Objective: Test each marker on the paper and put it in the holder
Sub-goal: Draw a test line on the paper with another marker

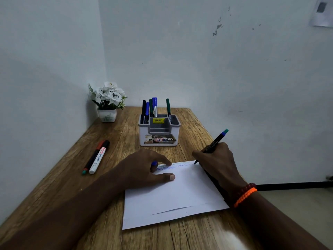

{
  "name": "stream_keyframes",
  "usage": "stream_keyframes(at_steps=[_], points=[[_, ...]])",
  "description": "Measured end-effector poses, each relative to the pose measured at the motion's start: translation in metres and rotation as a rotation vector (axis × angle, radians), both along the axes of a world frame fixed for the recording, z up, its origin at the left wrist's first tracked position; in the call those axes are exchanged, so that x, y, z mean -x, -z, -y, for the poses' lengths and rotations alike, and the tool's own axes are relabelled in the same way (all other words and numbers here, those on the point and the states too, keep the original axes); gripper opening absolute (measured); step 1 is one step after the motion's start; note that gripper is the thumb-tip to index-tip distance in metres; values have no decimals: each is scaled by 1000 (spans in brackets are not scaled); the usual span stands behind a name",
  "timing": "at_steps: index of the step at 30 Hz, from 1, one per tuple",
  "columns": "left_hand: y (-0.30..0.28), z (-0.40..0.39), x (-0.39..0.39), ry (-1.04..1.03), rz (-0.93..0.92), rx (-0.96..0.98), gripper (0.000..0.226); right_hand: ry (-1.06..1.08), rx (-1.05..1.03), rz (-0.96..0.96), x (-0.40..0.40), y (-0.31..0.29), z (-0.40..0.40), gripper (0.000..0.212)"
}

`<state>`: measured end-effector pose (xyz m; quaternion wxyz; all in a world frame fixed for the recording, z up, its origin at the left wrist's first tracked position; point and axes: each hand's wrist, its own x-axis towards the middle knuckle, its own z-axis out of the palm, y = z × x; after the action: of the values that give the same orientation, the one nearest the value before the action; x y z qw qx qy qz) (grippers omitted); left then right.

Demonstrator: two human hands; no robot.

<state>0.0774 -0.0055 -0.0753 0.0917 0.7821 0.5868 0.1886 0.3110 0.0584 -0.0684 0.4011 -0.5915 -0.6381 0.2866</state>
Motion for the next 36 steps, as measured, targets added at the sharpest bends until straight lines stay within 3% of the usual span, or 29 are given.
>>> stream_keyframes(at_steps=[17, 20, 26, 31, 36], points=[[2, -1, 1, 10, 3, -7, 63, 43, 3, -28, -1, 5, -5, 31], [2, -1, 1, 12, 10, -46, 67, 68, -79, -68, -1, 3, -4, 20], [-6, 4, -2, -10, 293, -245, 41, -10, -234, -229, -1, -2, 0, 11], [-6, -3, 4, -75, 684, -223, 24, -171, -224, -342, 0, -2, 6, 5], [-6, -8, 8, -41, 729, -243, 15, -347, -175, -414, 8, -3, 16, 8]])
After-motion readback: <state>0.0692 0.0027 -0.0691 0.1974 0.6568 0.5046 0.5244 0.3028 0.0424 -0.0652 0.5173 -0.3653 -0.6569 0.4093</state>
